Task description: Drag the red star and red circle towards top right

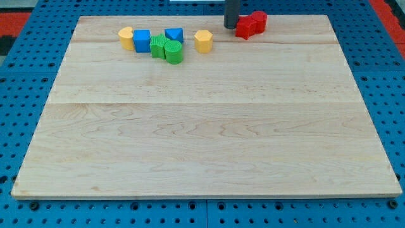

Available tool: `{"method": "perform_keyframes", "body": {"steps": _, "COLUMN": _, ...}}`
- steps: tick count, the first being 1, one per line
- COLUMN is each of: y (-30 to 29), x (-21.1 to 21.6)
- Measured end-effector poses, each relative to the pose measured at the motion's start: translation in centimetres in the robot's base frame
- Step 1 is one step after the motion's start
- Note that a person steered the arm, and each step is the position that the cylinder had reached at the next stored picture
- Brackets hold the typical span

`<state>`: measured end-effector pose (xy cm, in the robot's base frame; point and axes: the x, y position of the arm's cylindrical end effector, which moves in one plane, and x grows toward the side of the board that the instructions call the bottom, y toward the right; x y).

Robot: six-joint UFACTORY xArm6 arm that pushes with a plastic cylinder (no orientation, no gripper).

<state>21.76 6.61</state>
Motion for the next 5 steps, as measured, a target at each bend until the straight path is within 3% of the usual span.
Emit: {"method": "perform_keyframes", "body": {"steps": 5, "y": 4.9, "x": -2.3}}
